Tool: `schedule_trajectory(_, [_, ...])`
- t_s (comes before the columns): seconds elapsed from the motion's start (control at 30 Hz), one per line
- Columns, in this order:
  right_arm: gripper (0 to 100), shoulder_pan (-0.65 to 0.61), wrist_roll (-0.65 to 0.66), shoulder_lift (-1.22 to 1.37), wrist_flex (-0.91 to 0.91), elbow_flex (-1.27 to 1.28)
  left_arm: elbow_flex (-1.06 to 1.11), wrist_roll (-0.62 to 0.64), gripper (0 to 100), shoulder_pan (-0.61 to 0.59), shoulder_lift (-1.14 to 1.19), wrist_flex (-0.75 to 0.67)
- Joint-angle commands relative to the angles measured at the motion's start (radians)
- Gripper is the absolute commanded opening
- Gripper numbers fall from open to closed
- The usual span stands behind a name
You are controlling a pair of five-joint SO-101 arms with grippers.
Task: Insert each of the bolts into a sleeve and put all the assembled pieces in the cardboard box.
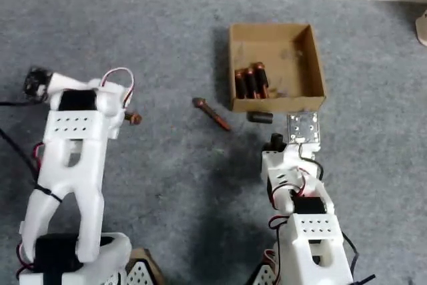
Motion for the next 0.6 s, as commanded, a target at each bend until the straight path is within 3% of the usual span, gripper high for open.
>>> schedule_trajectory(0.0, [0.5,-0.010,-0.005,-0.021,-0.019,-0.012,0.012,0.014,8,-0.015,-0.012,-0.020])
schedule_trajectory(0.23, [0.5,-0.010,-0.005,-0.021,-0.019,-0.012,0.031,0.008,47,0.013,-0.013,0.029])
schedule_trajectory(0.3, [0.5,-0.010,-0.005,-0.021,-0.019,-0.012,0.041,-0.064,53,0.022,-0.013,0.080])
schedule_trajectory(0.4, [0.5,-0.010,-0.005,-0.021,-0.019,-0.012,0.042,-0.419,57,0.048,-0.007,0.192])
schedule_trajectory(0.57, [0.5,-0.010,-0.005,-0.021,-0.019,-0.012,0.013,-1.310,57,0.050,-0.005,0.219])
